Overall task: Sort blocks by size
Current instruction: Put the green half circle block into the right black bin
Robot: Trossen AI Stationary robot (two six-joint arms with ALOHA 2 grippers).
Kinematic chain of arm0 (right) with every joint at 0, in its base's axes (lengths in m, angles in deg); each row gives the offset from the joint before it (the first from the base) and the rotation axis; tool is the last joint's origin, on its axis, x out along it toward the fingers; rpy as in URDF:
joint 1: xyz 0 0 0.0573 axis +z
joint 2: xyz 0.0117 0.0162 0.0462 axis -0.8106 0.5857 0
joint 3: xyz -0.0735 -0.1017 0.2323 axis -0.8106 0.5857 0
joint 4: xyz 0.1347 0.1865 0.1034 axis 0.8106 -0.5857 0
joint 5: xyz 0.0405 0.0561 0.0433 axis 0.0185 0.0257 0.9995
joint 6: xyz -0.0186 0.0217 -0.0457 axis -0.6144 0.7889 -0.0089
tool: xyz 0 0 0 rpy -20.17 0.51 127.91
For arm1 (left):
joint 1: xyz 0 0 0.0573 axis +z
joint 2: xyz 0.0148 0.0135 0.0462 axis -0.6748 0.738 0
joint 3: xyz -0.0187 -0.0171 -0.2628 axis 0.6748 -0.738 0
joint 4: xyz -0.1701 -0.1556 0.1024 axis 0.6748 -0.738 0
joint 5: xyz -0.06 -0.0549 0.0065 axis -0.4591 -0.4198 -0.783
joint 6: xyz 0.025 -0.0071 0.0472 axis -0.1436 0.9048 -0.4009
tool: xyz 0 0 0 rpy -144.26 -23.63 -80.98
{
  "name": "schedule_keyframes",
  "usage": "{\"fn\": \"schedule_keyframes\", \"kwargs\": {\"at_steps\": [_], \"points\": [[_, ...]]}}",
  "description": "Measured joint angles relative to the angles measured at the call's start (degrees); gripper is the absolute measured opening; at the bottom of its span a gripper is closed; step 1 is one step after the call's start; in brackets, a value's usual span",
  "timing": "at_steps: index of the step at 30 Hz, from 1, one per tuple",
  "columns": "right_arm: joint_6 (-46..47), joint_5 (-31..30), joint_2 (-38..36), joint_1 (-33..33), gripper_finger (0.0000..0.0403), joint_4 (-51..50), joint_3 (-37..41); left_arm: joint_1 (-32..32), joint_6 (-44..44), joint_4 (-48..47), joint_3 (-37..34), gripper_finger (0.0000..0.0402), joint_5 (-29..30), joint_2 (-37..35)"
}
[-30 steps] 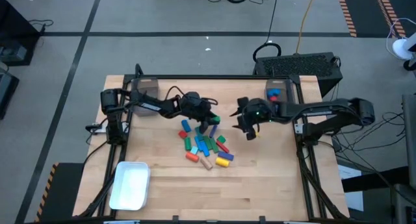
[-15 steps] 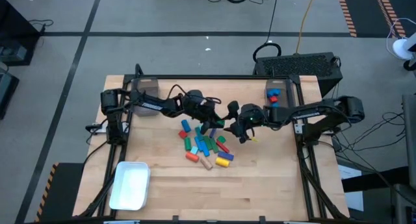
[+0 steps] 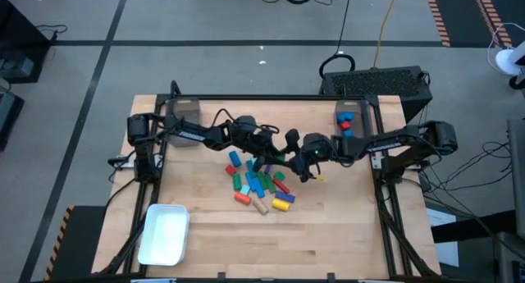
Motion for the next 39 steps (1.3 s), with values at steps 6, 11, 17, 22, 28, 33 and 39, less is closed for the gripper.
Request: {"fn": "schedule_keyframes", "kwargs": {"at_steps": [6, 11, 17, 22, 28, 33, 39], "points": [[-0.05, -0.11, 0.00, 0.13, 0.0108, -0.18, 0.00, 0.02, 0.94, 0.33, 0.00, 0.0141, -0.18, -0.03], [-0.09, -1.02, 0.00, 0.19, 0.0077, -0.18, 0.00, 0.02, 1.81, 0.24, 0.00, 0.0165, -0.14, -0.03], [0.91, -6.85, -0.02, 0.06, 0.0079, -1.58, -0.12, 1.24, 1.87, 0.30, 0.02, 0.0172, -0.71, -0.03], [3.22, -7.60, -0.11, -0.42, 0.0079, -3.36, -0.17, 2.76, 2.93, -0.35, 0.04, 0.0174, -2.01, -0.03], [3.71, -10.87, -3.88, -0.52, 0.0080, -8.84, 0.04, 5.22, 2.94, -3.26, 0.02, 0.0174, -4.76, -0.03], [6.54, -13.97, -10.87, -3.03, 0.0080, -17.40, 0.00, 6.95, 2.91, -6.08, -0.29, 0.0175, -8.59, -0.03], [13.64, -13.61, -18.19, -10.50, 0.0080, -29.17, 0.02, 7.05, 2.49, -6.31, -1.14, 0.0175, -8.44, -0.03]]}}
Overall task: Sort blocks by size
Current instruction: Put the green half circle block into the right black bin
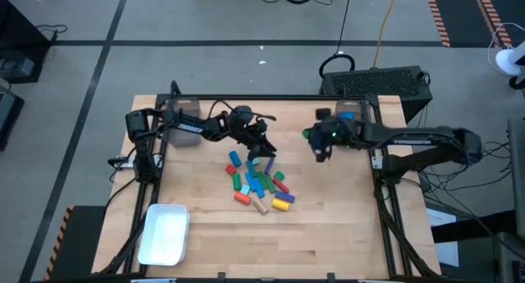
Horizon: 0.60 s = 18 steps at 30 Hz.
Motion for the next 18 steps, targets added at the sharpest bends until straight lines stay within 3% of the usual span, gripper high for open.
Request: {"fn": "schedule_keyframes", "kwargs": {"at_steps": [7, 13, 18], "points": [[6.77, -0.10, -5.79, -8.24, 0.0081, -5.91, 0.00, -0.22, -2.82, -4.06, 0.00, 0.0175, 2.91, 0.00], [19.37, -8.76, -6.48, -16.14, 0.0081, -10.86, 0.00, -1.00, -4.42, -8.21, -0.02, 0.0175, 3.53, 0.00], [29.05, -8.68, -5.19, -23.17, 0.0081, -19.42, 0.00, -1.77, -4.72, -9.08, -0.02, 0.0175, 5.02, 0.00]]}}
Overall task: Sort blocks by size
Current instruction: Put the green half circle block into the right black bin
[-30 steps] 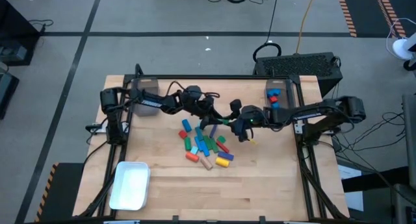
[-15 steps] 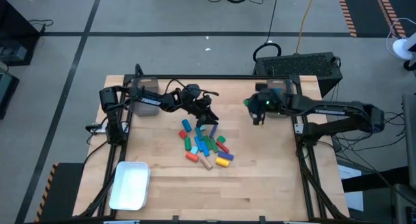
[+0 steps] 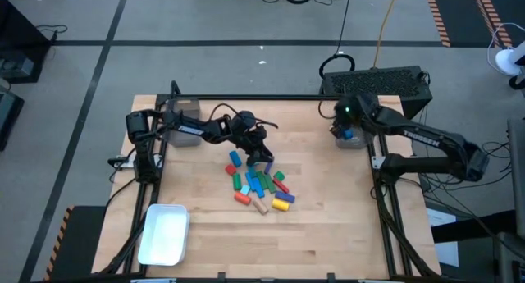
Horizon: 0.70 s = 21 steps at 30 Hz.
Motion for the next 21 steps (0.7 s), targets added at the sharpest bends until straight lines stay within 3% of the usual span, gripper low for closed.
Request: {"fn": "schedule_keyframes", "kwargs": {"at_steps": [11, 21], "points": [[7.09, 0.10, 7.42, -7.39, 0.0081, -6.07, 0.00, -0.62, 0.22, -3.75, 0.00, 0.0176, 0.23, 0.00], [4.97, 0.33, 17.78, -10.11, 0.0107, -3.01, -0.07, -1.45, 0.20, -5.49, 0.00, 0.0176, 0.43, 0.00]]}}
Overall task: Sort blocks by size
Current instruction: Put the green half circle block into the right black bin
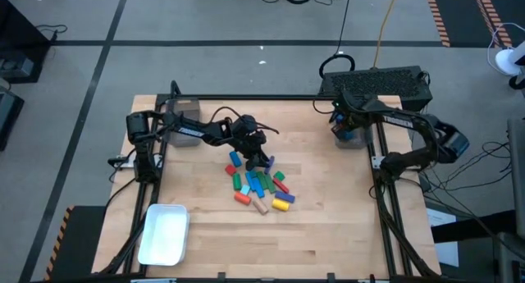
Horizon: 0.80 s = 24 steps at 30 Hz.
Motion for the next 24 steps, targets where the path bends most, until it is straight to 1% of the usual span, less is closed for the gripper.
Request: {"fn": "schedule_keyframes", "kwargs": {"at_steps": [3, 9, 12, 16, 19, 21, 24], "points": [[-0.79, -0.65, 1.51, -0.22, 0.0124, 1.04, 0.11, 0.00, 0.00, -0.14, 0.00, 0.0176, 0.00, 0.00], [-1.72, -0.92, 1.37, -0.18, 0.0154, 4.10, 0.09, 0.02, -0.44, -1.17, 0.00, 0.0176, 0.00, 0.00], [-1.75, -0.90, -0.07, -0.18, 0.0161, 3.90, 0.09, -0.12, -1.11, -1.18, 0.00, 0.0176, 0.22, -0.01], [-1.75, -0.72, -3.93, -0.16, 0.0159, 3.78, 0.09, -0.64, -2.49, -1.93, 0.00, 0.0176, 2.30, -1.15], [-1.42, -0.19, -7.92, 0.24, 0.0155, 3.67, 0.09, -1.21, -4.45, -4.90, 0.01, 0.0176, 5.25, -4.00], [-1.27, 0.08, -11.01, 0.91, 0.0154, 3.45, 0.09, -1.94, -6.02, -9.43, 0.02, 0.0176, 8.42, -6.17], [-1.12, 4.30, -15.50, 2.30, 0.0154, 3.63, 0.09, -3.76, -8.22, -14.52, 0.00, 0.0176, 14.30, -9.81]]}}
